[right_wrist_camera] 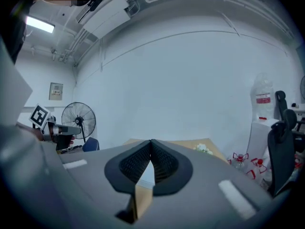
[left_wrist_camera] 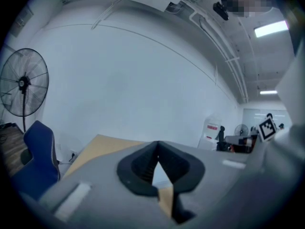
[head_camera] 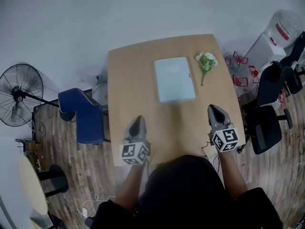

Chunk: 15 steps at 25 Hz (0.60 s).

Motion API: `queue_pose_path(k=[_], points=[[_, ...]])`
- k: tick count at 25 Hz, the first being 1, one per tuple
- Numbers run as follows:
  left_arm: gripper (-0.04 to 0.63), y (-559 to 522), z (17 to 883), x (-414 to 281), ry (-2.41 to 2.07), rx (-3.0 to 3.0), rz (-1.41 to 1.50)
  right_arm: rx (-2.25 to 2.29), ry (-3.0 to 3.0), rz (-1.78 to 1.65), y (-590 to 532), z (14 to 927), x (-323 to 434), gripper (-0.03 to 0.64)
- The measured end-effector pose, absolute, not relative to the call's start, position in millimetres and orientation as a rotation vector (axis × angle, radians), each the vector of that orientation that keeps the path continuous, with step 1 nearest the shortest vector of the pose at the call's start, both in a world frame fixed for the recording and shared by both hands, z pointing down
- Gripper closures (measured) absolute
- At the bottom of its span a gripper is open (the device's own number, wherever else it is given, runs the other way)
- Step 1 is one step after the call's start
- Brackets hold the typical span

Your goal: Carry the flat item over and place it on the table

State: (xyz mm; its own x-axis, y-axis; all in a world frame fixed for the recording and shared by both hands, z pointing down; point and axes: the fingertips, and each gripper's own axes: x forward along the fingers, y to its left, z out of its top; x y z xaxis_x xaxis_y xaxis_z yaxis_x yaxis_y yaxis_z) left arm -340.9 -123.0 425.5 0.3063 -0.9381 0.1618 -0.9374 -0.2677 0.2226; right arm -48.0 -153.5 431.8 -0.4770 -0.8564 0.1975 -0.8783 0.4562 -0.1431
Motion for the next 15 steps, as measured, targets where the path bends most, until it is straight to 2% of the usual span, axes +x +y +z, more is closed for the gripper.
queue_pose_path(k=[15], points=[[0.594, -141.8, 447.0, -354.6, -1.732, 2.247, 0.068, 1.539, -2.577, 0.301, -160.2, 434.7, -68.1, 0.617]])
